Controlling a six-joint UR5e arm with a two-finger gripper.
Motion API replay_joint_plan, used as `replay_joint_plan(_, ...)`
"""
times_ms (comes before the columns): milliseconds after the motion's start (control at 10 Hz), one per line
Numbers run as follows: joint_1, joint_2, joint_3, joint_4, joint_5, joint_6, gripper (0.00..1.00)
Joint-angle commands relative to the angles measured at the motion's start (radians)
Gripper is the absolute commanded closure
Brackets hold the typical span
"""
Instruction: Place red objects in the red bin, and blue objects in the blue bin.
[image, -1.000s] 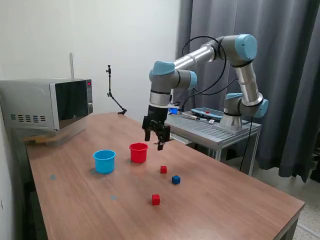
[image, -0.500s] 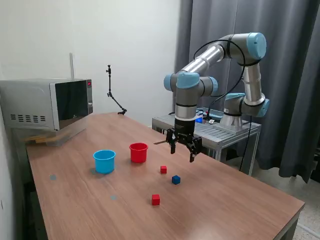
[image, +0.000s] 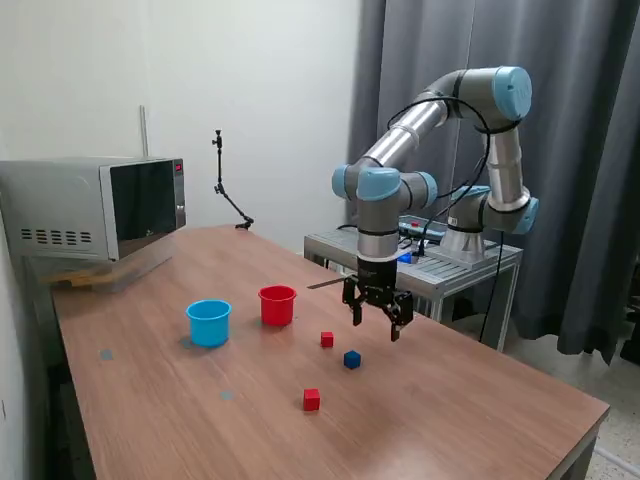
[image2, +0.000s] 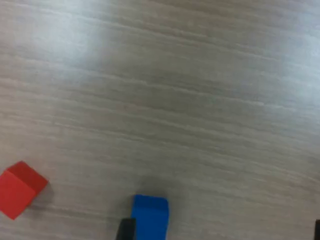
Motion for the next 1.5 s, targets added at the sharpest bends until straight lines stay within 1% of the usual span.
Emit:
replay_joint_plan(0,-0.018,0.024,-0.004,-0.019,0.000,0.041,0.00)
replay_joint_plan(200,-0.030,0.061,-0.011,-0.030,-0.008,0.049,0.00)
replay_joint_plan(300,-0.043,0.072,-0.027,-0.035,-0.009,0.070,0.00)
replay_joint_plan(700,-0.063,0.112,-0.080,-0.042,-0.009,0.072,0.00)
replay_joint_plan(1400,-0.052,0.112,-0.062,-0.041,0.002,0.068,0.00)
